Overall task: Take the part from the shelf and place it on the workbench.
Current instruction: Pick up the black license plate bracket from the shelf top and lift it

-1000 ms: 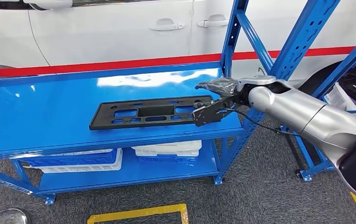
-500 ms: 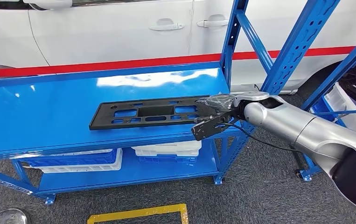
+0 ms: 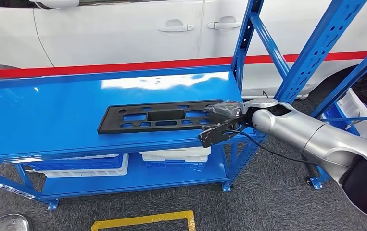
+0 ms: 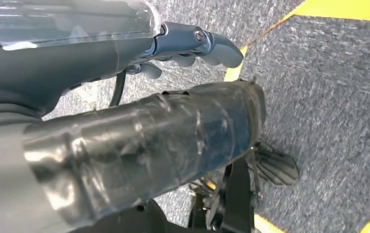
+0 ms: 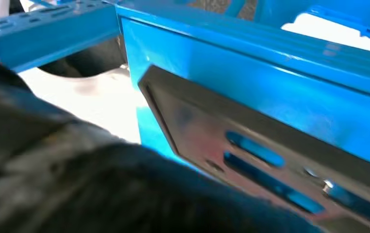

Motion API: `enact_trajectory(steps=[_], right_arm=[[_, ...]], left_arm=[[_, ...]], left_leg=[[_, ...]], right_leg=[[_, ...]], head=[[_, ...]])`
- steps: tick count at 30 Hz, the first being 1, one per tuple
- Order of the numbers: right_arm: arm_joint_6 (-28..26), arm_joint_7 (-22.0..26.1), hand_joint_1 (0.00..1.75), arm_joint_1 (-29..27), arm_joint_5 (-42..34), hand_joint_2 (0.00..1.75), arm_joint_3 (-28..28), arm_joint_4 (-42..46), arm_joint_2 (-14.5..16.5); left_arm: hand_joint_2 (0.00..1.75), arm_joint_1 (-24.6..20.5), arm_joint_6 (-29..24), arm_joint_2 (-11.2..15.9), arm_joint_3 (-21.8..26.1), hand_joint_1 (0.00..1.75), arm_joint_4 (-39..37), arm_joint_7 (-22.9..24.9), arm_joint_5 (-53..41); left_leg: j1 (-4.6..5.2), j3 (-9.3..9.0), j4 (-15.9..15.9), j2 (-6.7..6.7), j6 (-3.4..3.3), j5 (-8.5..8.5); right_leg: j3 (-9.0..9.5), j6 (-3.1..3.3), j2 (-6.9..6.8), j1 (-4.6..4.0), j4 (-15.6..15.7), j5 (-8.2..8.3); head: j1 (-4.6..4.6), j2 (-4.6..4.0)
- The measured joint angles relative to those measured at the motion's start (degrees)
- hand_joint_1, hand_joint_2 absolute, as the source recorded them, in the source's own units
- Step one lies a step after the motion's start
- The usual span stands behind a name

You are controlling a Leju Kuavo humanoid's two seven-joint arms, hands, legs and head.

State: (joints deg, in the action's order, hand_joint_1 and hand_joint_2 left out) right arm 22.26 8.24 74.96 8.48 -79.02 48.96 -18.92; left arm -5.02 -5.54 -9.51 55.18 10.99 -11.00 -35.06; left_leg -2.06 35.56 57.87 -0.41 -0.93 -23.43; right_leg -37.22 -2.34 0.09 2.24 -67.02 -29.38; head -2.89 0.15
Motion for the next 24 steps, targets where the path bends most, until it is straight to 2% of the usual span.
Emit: enact_trajectory(steps=[2,3,5,6,7,8,10,11,12,15,16,21,24], right_arm=[[0.0,0.0,0.00,0.0,0.0,0.00,0.0,0.0,-0.2],[-0.1,0.0,0.00,-0.1,0.0,0.00,-0.1,0.0,-0.3],[-0.1,0.0,0.00,-0.2,0.0,0.00,-0.1,-0.1,-0.5],[-0.1,0.0,0.00,-0.2,0.0,0.00,-0.1,-0.1,-0.6],[-0.1,0.0,0.00,-0.2,0.0,0.00,-0.1,-0.1,-0.6],[-0.1,0.0,0.00,-0.2,0.1,0.00,-0.1,-0.1,-0.7],[-0.1,0.0,0.00,-0.2,0.1,0.00,-0.1,-0.1,-0.7],[-0.1,0.0,0.00,-0.2,0.1,0.00,-0.1,-0.2,-0.7],[-0.1,0.0,0.00,-0.2,0.1,0.00,-0.1,-0.2,-0.7],[0.0,0.0,0.00,-0.3,0.1,0.00,-0.1,-0.2,-0.8],[0.0,0.0,0.00,-0.3,0.1,0.00,-0.1,-0.2,-0.8],[0.0,0.0,0.00,-0.3,0.1,0.00,-0.1,-0.2,-0.9],[0.0,0.0,0.00,-0.3,0.1,0.00,-0.1,-0.2,-1.1]], left_arm=[[0.00,0.0,0.1,0.0,0.1,0.00,0.0,-0.3,-0.2],[0.00,0.1,0.2,0.1,0.1,0.00,0.0,-0.3,-0.2],[0.00,0.1,0.2,0.1,0.3,0.00,0.0,-0.3,-0.3],[0.00,0.1,0.2,0.0,0.4,0.00,0.0,-0.3,-0.3],[0.00,0.1,0.2,0.0,0.4,0.00,0.0,-0.3,-0.3],[0.00,0.1,0.2,0.0,0.4,0.00,0.0,-0.3,-0.3],[0.00,0.0,0.1,0.1,0.5,0.00,0.0,-0.3,-0.4],[0.00,0.0,0.1,0.1,0.5,0.00,0.0,-0.3,-0.4],[0.00,0.0,0.0,0.1,0.5,0.00,0.0,-0.3,-0.5],[0.00,0.0,0.0,0.1,0.7,0.00,0.0,-0.1,-0.6],[0.00,0.0,0.0,0.1,0.7,0.00,0.0,0.0,-0.7],[0.00,0.0,0.0,0.1,0.9,0.00,0.0,0.1,-0.9],[0.00,0.0,0.0,0.1,0.9,0.00,0.0,0.1,-1.1]], left_leg=[[-0.04,0.44,1.0,-0.08,0.79,-0.48],[0.02,0.60,1.3,-0.10,1.21,-0.55],[0.12,0.74,1.3,-0.16,1.92,-0.37],[0.02,0.82,1.2,-0.13,2.21,-0.33],[-0.03,0.83,1.0,-0.07,2.11,-0.30],[-0.08,0.85,0.9,-0.01,1.65,-0.32],[-0.08,0.77,0.6,0.07,0.24,-0.38],[-0.09,0.71,0.5,0.07,-0.08,-0.32],[-0.12,0.63,0.4,0.07,0.09,-0.15],[-0.22,0.39,0.0,0.06,1.44,0.40],[-0.23,0.39,0.0,0.06,1.71,0.42],[-0.21,0.46,0.0,0.06,2.55,0.38],[-0.08,0.58,0.1,0.06,2.66,0.36]], right_leg=[[2.46,0.15,0.19,-0.10,5.2,1.97],[2.82,0.48,0.33,-0.31,6.1,2.08],[2.52,1.42,0.53,-0.74,6.0,2.21],[2.46,1.84,0.52,-0.65,6.1,2.40],[2.43,2.11,0.56,-0.62,6.2,2.53],[2.41,2.31,0.61,-0.57,6.4,2.65],[2.39,2.37,0.75,-0.68,6.4,2.66],[2.39,2.42,0.78,-0.75,6.4,2.68],[2.37,2.49,0.79,-0.80,6.4,2.71],[2.26,2.64,0.77,-0.91,6.4,2.79],[2.24,2.65,0.76,-0.92,6.4,2.80],[2.23,2.65,0.73,-0.96,6.4,2.80],[2.23,2.63,0.72,-0.96,6.5,2.80]], head=[[0.03,-0.01],[0.05,-0.01],[0.10,-0.01],[0.11,-0.01],[0.12,-0.01],[0.13,0.00],[0.13,-0.01],[0.12,-0.01],[0.11,-0.01],[0.10,0.00],[0.11,0.00],[0.11,0.00],[0.11,-0.01]])
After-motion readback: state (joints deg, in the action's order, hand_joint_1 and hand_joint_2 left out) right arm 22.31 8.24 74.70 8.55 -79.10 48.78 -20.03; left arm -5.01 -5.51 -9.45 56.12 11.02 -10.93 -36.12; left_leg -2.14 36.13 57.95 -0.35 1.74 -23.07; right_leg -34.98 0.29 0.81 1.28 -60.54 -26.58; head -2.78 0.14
